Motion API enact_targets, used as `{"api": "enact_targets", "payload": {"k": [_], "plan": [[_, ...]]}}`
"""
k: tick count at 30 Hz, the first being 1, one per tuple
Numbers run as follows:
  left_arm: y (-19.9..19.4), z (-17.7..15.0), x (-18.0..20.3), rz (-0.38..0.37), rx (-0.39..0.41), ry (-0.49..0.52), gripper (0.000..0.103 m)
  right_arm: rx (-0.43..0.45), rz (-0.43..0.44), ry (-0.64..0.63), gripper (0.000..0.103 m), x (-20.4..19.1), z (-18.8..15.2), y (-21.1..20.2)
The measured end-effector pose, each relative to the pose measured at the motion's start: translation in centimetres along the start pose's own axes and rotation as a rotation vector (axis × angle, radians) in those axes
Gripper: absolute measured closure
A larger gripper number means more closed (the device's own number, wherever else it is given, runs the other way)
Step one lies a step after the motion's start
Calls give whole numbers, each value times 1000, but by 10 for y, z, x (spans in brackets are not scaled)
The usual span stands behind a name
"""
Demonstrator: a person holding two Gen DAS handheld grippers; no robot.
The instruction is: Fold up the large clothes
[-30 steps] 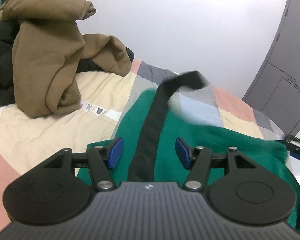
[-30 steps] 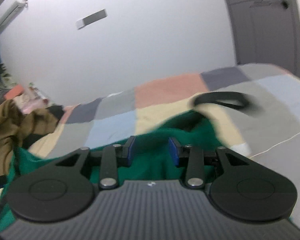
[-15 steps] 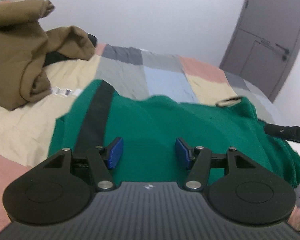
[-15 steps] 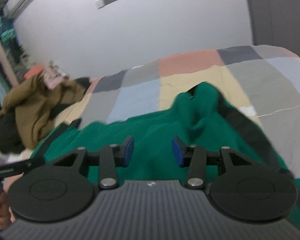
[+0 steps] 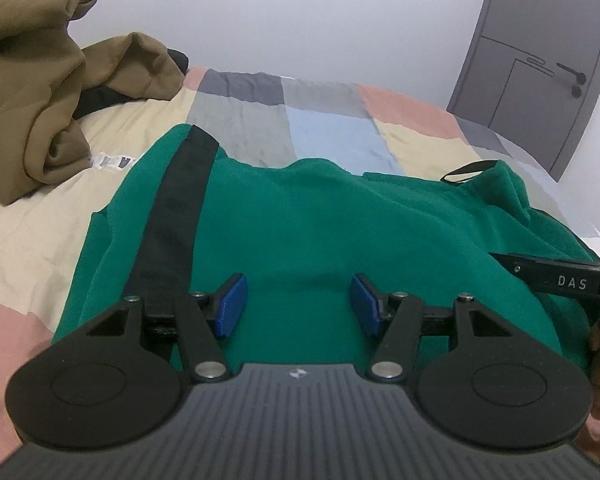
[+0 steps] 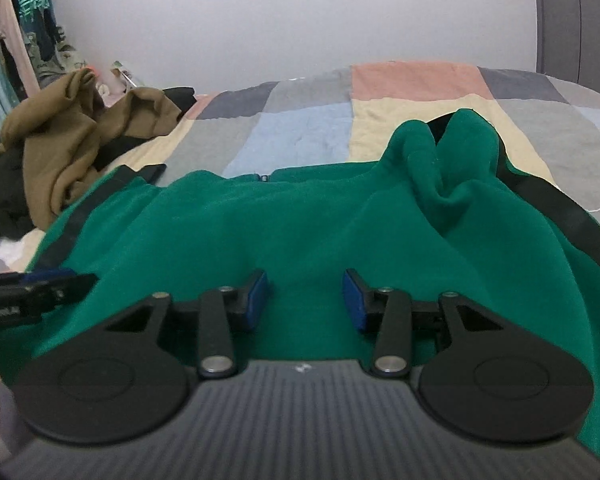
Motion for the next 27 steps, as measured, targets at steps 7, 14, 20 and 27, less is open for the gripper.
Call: {"api": "enact_targets", "payload": {"k": [7, 14, 20, 27], "plan": [[-22, 2, -3, -1, 10, -40, 40, 37, 1, 92, 59, 0, -4, -32], [-77, -8, -6, -87, -10, -136, 37, 65, 127, 242, 56, -11, -15, -86], [-103, -26, -21, -205, -84, -373, 25, 26, 250, 423, 15, -20, -46, -104], [-81, -46, -44, -255, -237, -590, 20, -83, 345, 763, 16, -3, -81, -78]]}}
Point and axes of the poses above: each gripper's, at about its wrist camera, not at the fingertips, and y roughly the way its jaws point, x to its right, z to its top, the point moved 1 cm from there along y, roughly the way its jaws point, and after that the axes turned 7 degrees about -y, right-handed, at the moved point
